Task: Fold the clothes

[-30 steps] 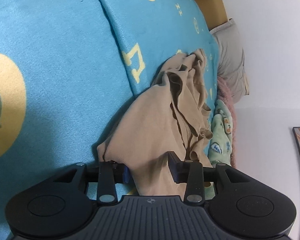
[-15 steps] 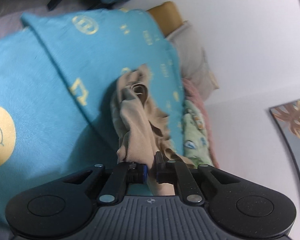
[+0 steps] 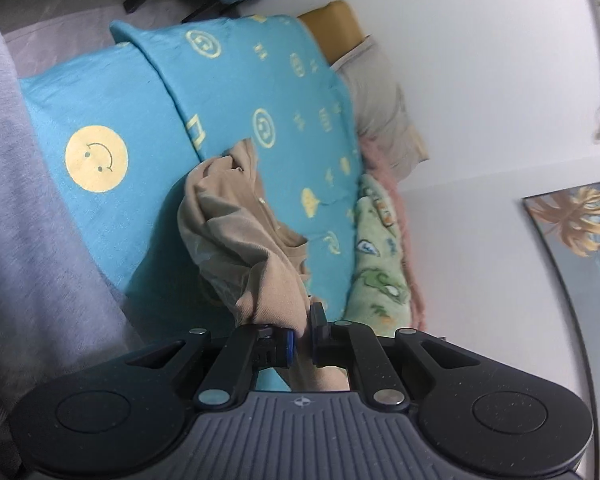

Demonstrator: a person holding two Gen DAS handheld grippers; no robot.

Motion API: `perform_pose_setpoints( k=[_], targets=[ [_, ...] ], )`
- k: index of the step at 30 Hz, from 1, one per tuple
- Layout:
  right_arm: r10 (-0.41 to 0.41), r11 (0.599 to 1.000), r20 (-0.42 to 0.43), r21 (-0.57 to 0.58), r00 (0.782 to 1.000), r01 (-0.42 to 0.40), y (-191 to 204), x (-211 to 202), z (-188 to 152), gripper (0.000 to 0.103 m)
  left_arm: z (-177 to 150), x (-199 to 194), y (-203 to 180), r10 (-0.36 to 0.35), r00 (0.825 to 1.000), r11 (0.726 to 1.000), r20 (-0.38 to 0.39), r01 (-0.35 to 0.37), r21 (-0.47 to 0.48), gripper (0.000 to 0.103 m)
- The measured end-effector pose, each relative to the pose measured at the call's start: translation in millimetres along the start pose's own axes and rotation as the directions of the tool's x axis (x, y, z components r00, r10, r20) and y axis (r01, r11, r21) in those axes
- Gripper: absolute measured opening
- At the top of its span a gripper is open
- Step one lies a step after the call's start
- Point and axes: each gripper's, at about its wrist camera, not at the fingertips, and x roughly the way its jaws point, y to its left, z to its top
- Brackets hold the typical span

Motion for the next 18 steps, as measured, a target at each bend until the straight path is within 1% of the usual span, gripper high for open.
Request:
perform_pose_setpoints(
  k=[3,5,10,16,18],
  targets=[
    [-0.014,1.000,-0.012,0.020,1.000,0.014,8.9,23.6,15.6,0.009,21.5,24.3,-7.6,0.039,0.999,0.999,-0.006,-0.039,-0.010,0.009],
    [-0.031,0.999,-0.023,0.037,0.999,0.032,18.4,47.3,29.9,0.010,41.0,45.3,-15.7,0.074,0.997,0.997,-0.006,-0.074,-0.005,0.009],
    [-0.080,0.994,-0.058,0.064,0.995,0.083,21.1,109.2,61.2,0.010,89.0,107.2,-30.1,0.149,0.989,0.989,-0.002,-0.149,0.000,0.009],
    [-0.136,0.985,-0.102,0.093,0.985,0.146,22.9,183.7,98.5,0.011,131.6,175.2,-32.3,0.207,0.978,0.975,-0.040,-0.203,0.086,0.011],
    [-0.120,0.983,-0.118,0.125,0.986,0.134,12.1,202.2,103.2,0.011,139.8,192.5,-26.6,0.216,0.975,0.970,-0.043,-0.210,0.122,0.012]
  ],
)
